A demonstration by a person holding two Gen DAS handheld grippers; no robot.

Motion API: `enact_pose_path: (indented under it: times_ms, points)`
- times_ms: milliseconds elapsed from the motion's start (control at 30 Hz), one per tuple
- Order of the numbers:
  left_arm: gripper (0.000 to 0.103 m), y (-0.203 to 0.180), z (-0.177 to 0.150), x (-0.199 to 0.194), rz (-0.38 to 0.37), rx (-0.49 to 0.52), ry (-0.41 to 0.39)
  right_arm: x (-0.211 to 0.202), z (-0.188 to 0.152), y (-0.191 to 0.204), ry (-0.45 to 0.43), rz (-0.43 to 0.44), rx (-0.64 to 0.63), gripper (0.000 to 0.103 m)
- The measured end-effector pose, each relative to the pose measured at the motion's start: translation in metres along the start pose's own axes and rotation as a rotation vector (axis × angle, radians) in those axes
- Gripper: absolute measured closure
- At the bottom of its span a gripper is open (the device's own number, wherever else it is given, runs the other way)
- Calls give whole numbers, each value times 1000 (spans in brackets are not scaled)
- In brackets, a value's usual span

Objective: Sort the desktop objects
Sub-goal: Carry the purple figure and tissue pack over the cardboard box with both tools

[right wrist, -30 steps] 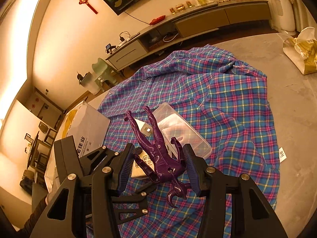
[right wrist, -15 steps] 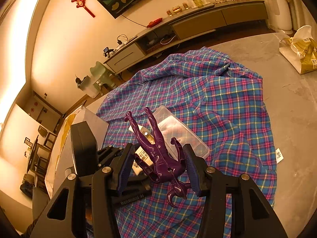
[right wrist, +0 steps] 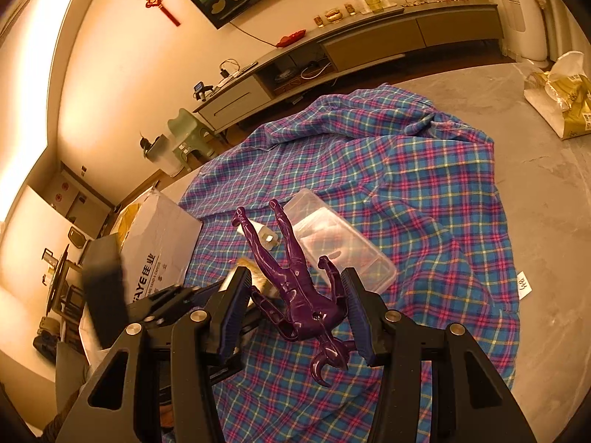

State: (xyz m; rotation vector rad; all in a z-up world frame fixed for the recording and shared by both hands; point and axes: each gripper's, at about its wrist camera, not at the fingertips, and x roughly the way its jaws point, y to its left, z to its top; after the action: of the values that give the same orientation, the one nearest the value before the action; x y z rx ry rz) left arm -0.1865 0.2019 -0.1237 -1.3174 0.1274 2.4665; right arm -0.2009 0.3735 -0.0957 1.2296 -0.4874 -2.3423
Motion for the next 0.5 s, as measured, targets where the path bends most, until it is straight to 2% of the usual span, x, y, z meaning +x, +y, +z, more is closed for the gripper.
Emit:
enact_pose_path:
  times_ms: [300,500]
  points:
    - [50,16,-23,-66,13,-64,-50,0,-7,19,2,-1,-42,52]
    - [50,26,-28,-93,1,-87,-87,0,-13,42,-1,-7,-81,52]
